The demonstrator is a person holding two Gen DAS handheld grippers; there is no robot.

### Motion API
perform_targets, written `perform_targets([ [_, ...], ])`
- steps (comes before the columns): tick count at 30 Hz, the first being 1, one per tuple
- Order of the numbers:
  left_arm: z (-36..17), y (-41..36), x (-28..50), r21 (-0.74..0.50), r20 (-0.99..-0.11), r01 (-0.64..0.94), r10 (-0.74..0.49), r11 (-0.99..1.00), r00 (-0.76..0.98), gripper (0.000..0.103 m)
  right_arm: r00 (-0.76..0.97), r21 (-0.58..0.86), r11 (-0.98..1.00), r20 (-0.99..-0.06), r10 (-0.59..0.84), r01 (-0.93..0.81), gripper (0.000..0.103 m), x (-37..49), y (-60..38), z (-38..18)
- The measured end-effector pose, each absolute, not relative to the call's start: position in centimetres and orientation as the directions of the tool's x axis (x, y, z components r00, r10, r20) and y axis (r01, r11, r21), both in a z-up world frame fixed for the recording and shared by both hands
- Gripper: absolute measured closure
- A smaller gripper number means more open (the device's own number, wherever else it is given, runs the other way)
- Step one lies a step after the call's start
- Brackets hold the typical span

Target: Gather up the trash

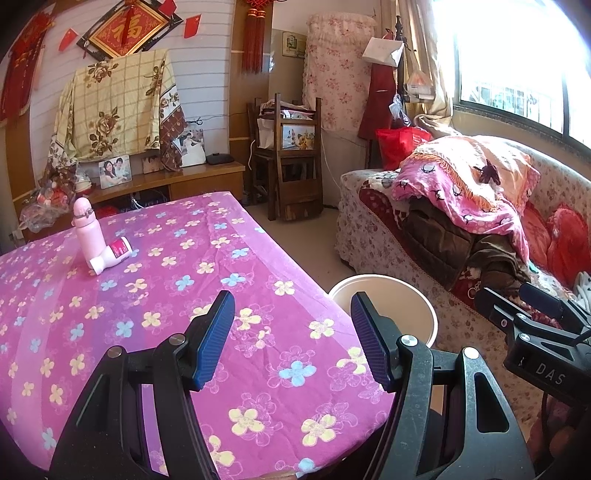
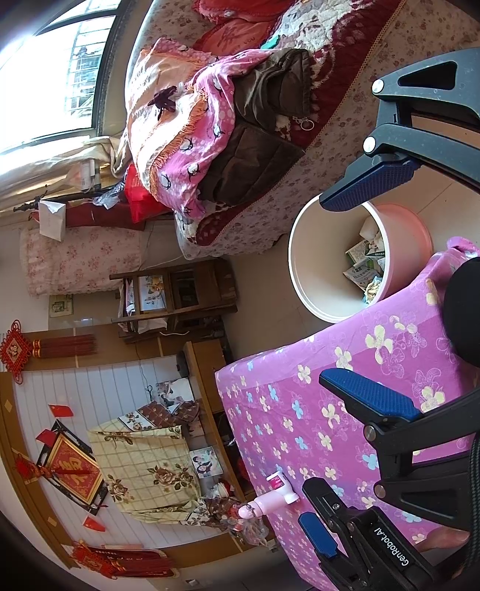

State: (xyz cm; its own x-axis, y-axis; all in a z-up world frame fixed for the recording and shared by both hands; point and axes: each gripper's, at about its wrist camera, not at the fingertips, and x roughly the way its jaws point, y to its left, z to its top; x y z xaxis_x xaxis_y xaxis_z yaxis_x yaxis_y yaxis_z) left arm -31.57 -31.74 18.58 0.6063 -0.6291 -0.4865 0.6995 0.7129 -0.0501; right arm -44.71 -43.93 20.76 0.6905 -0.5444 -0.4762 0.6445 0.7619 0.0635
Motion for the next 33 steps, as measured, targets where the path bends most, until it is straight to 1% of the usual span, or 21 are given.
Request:
perform_targets([
  [33, 17.8, -32.2, -31.4, -0.045, -0.511, 0.716, -0.632, 0.696, 0.582, 0.039, 0.675, 0.070, 0.755, -0.507, -0.536, 0.652, 0.018, -44.7, -44.7, 19.4],
])
